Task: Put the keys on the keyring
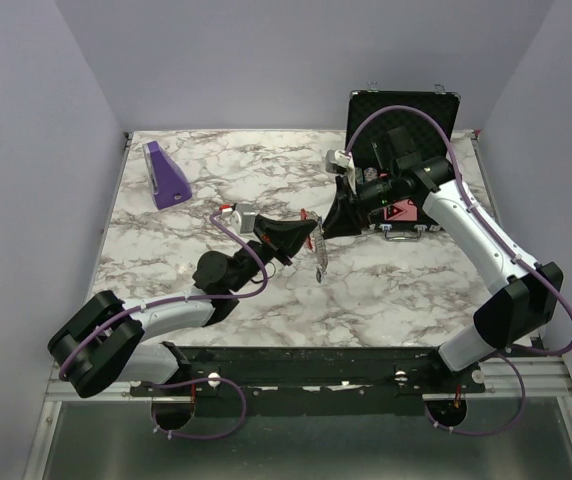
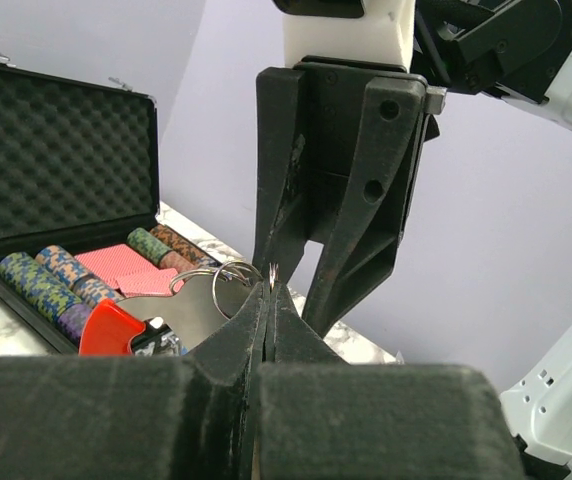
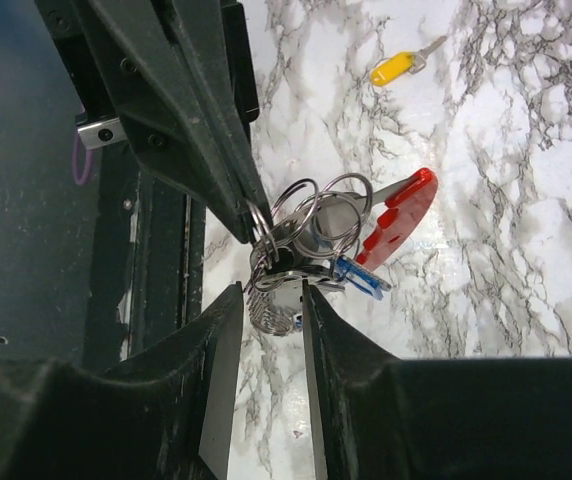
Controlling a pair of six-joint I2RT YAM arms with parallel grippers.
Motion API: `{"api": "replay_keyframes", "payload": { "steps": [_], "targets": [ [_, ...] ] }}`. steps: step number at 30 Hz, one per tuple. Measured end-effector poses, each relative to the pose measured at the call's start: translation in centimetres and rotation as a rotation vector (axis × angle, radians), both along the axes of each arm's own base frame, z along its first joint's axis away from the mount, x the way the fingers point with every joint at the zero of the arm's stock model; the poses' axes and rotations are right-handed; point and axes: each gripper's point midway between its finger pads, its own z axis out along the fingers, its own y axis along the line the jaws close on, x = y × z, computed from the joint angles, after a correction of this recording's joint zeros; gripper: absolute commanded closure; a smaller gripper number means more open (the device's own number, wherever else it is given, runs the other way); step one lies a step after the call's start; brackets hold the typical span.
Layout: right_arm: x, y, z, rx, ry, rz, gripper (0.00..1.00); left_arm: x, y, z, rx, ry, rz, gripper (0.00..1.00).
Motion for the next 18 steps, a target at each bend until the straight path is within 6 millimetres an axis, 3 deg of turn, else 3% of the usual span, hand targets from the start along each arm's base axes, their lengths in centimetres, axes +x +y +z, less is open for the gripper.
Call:
{"api": "replay_keyframes", "payload": {
  "steps": [9, 18],
  "targets": [
    [0.7, 0.2, 0.3, 0.000, 0.009, -0.041, 0.82, 0.0, 0.0, 0.0, 0.000, 0.000, -0.001, 1.00],
    [1.4, 0.1, 1.0, -0.006, -0.010, -0.068, 0.84, 0.0, 0.0, 0.1, -0.001, -0.002, 0.000, 1.00]
  ]
}}
